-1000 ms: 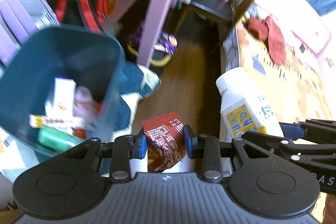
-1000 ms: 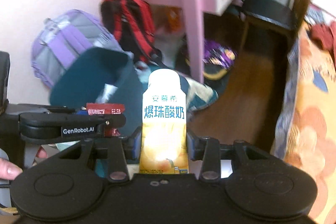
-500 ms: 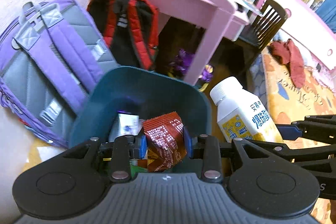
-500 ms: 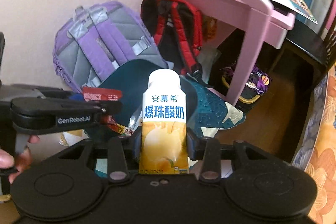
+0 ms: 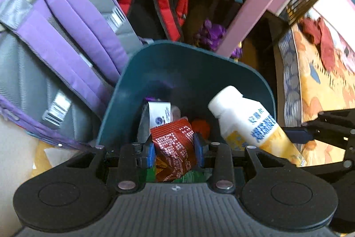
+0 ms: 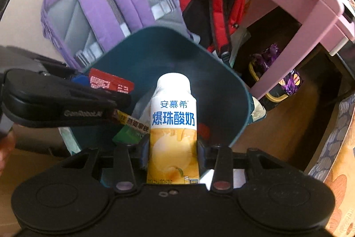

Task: Collect trash
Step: 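Open both tools to drop the wrapper and yogurt bottle into the wastebasket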

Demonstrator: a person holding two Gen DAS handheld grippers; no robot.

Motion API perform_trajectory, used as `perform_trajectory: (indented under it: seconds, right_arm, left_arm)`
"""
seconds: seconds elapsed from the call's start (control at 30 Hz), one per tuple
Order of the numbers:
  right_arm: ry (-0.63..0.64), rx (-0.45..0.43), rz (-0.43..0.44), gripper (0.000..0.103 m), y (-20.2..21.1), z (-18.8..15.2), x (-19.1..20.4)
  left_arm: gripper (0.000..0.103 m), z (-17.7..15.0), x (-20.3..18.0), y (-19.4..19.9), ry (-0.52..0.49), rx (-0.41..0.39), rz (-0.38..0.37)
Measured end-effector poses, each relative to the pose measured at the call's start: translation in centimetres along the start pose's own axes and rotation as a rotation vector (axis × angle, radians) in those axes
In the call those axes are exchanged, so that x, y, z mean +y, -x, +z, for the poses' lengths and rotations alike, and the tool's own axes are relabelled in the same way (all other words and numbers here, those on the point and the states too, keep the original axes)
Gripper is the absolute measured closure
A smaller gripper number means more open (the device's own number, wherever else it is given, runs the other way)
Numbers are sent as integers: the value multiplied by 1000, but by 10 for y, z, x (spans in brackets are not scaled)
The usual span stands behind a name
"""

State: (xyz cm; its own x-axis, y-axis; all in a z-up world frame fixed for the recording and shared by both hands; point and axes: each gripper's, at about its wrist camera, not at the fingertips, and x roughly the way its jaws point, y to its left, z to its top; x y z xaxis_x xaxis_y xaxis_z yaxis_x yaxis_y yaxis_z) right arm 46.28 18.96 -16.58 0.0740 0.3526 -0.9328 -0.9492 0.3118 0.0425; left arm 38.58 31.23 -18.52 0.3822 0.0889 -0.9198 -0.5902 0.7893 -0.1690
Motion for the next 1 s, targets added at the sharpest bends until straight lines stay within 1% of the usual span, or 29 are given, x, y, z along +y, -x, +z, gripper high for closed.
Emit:
perform_trajectory:
  seconds: [0.17, 0.27, 0.33, 0.5, 0.57, 0.63, 0.7, 0.73, 0.77, 0.93, 1.0]
  right_arm:
    - [34, 37, -15, 63, -14, 3, 7]
    - [52, 45, -21, 63, -19, 4, 11]
    - [62, 56, -23, 63, -20, 4, 14]
    - [71, 56, -17, 59, -19, 3, 16]
    - [66, 55, -15, 59, -16, 1, 15]
    - [50, 52, 0, 58, -14, -1, 14]
    - [28, 41, 14, 57, -10, -3, 12]
    - [19, 35, 21, 56, -7, -4, 11]
    - [12, 27, 28, 54, -4, -4, 11]
    - [-11, -36, 45, 50, 20, -14, 10]
    - [-22, -68, 57, 49, 32, -21, 9]
  left_arm:
    - [70, 3, 3, -24, -8, 84, -5]
    - [69, 2, 1, -34, -31, 114, 8]
    - [69, 2, 2, -39, -22, 138, -2]
    - [69, 0, 1, -43, -18, 157, -13]
    - [67, -1, 1, -43, -14, 163, -7]
    - [63, -3, 0, -40, -11, 158, -2]
    - [55, -5, 0, -35, -4, 144, 2]
    - [47, -6, 0, -31, -1, 133, 3]
    - [43, -7, 0, -27, 1, 118, 7]
    - [42, -15, 3, -2, 32, 54, 15]
    - [38, -20, 3, 12, 48, 24, 22]
